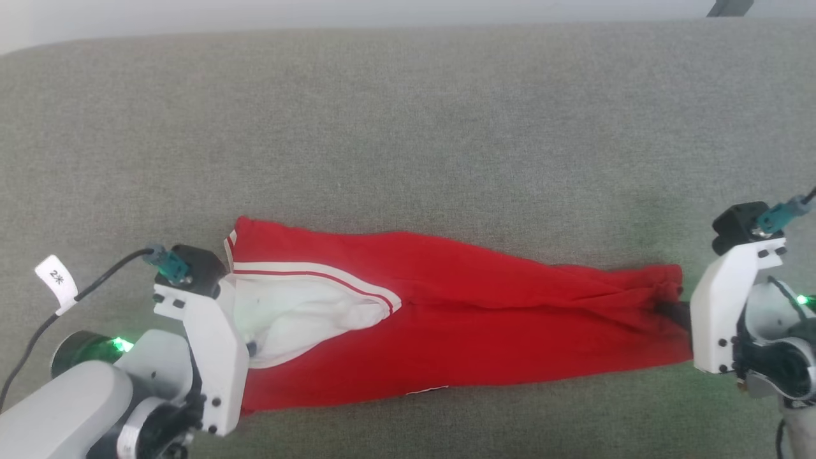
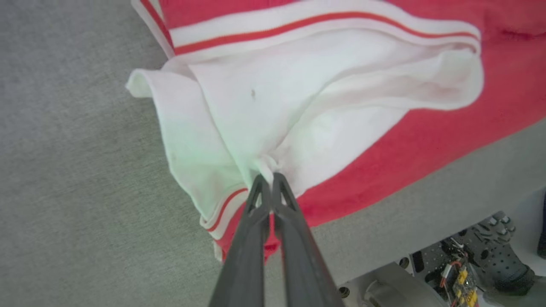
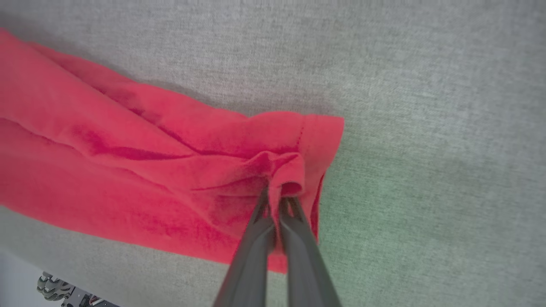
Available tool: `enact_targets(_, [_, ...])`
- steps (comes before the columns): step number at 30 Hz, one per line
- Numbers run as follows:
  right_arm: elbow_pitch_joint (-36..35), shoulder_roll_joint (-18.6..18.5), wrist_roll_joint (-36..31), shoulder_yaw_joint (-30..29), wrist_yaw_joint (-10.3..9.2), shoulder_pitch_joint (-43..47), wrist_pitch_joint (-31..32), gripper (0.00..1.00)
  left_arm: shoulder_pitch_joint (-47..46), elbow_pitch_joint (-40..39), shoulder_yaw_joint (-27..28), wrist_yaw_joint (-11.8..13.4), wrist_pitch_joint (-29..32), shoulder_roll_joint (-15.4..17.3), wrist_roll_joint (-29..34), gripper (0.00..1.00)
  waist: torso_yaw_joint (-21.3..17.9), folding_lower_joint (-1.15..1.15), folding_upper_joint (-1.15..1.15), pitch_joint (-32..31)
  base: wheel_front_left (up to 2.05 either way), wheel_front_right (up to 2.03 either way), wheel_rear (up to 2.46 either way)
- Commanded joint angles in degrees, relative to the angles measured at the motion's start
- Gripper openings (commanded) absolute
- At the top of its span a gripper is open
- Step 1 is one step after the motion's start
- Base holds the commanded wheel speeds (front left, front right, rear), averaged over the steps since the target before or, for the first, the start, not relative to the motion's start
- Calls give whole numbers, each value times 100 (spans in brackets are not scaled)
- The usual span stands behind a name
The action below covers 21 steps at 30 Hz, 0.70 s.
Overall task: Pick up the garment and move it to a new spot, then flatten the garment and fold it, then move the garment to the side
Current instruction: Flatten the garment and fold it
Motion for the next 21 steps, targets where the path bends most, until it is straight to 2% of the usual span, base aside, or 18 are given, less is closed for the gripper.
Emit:
enact_targets(1, [63, 29, -26, 34, -3, -81, -77, 44, 52, 141, 40, -44, -144, -91, -4, 83, 3, 0, 0, -29, 0, 0, 0])
enact_targets(3, [199, 60, 2, 113, -2, -124, -172, 100, 76, 412, 46, -219, -326, -198, -27, 96, 8, 0, 0, -87, 0, 0, 0])
enact_targets(4, [260, 66, 12, 147, -3, -153, -221, 100, 79, 550, 65, -282, -447, -244, -7, 100, 7, 0, 0, -116, 0, 0, 0])
enact_targets(10, [374, 101, 103, 97, -3, -68, -522, 100, 270, 951, 278, -610, -1339, -490, 21, 100, 64, 0, 0, -400, 0, 0, 0])
enact_targets(13, [330, 128, 77, -38, -3, 30, -605, 100, 474, 969, 372, -707, -1831, -461, 119, 100, 83, 0, 0, -533, 0, 0, 0])
enact_targets(21, [349, 224, 74, -500, -3, 331, -477, 100, 1231, 1045, 952, -672, -3858, -575, 390, 100, 184, 0, 0, -753, 0, 0, 0])
